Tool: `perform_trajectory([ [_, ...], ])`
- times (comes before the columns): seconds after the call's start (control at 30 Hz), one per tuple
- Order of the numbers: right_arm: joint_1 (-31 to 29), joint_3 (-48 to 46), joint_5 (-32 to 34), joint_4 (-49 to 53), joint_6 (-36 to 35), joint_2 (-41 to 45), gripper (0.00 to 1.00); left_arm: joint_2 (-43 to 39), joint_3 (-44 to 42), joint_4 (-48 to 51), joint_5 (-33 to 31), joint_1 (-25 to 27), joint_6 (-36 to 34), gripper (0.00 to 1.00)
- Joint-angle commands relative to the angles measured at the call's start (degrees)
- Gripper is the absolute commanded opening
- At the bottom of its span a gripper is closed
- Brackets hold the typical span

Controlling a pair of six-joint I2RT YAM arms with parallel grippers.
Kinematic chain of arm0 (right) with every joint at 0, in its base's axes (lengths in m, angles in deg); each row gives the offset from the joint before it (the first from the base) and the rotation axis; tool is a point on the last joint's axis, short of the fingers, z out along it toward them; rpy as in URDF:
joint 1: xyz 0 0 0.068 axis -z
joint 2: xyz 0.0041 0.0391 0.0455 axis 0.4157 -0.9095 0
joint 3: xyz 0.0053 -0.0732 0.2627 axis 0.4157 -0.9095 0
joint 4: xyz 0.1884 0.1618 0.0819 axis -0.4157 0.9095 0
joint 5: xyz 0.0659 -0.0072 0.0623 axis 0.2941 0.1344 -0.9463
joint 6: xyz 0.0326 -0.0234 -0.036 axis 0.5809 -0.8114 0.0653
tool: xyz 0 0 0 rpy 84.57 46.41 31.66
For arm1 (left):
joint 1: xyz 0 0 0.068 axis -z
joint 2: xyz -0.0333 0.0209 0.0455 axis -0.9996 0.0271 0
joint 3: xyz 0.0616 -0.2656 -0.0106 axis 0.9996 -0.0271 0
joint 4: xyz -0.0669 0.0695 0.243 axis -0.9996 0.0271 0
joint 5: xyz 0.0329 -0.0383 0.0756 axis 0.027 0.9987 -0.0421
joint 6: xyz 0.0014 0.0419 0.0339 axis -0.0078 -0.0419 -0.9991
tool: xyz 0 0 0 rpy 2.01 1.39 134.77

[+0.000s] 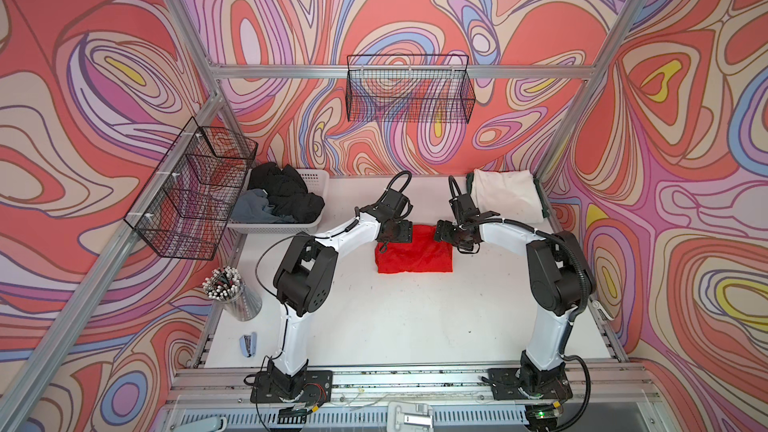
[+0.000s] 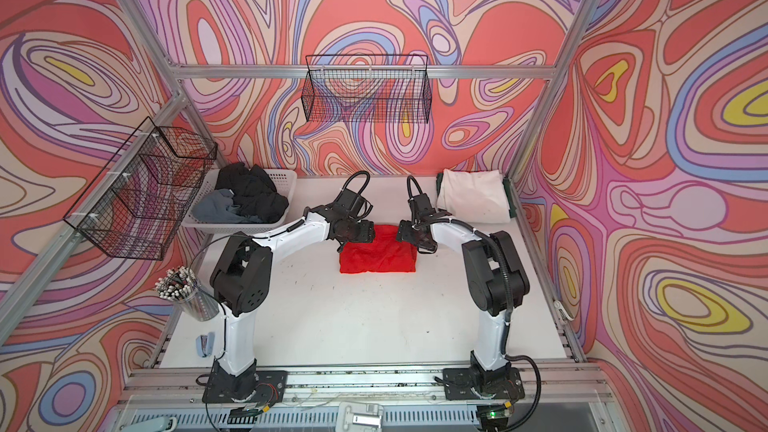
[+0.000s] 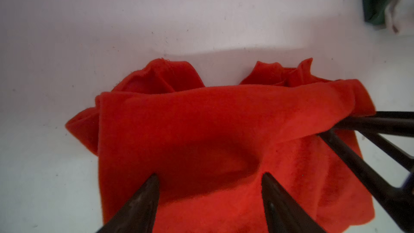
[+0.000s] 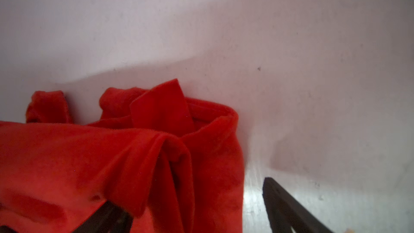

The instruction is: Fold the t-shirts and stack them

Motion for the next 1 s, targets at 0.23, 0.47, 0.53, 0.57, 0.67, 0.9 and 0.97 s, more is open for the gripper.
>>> perform_trajectory([
  [0.23, 2.15, 2.88, 1.43, -0.88, -0.18, -3.45, 0.88, 4.09, 6.02, 5.69, -6.29, -0.52, -3.30, 0.72],
  [0.47, 5.29, 2.02, -0.89, -1.79, 1.14, -4.41, 0.86, 6.71, 6.25, 5.72, -6.61, -2.96, -2.31, 0.72],
  [0.53, 5.42, 2.52, -1.10, -1.56, 0.97, -4.91, 0.86, 7.43, 6.44, 5.77, -6.52, -3.68, -2.17, 0.72],
  [0.57, 5.43, 2.85, -1.08, -1.27, 0.80, -5.29, 0.86, 7.62, 6.61, 5.70, -6.56, -3.95, -2.20, 0.72],
  [0.67, 5.52, 3.27, -1.36, -0.82, 0.64, -6.40, 0.86, 8.48, 6.62, 4.73, -7.12, -4.61, -2.55, 0.73],
  [0.9, 5.96, 2.29, -5.98, -3.19, 2.23, -6.63, 0.76, 10.32, 7.85, 4.61, -5.15, -5.53, -1.17, 0.73],
  [0.97, 6.00, 1.50, -6.77, -3.92, 2.85, -6.65, 0.75, 9.31, 6.71, 3.90, -5.43, -5.54, -1.13, 0.73],
])
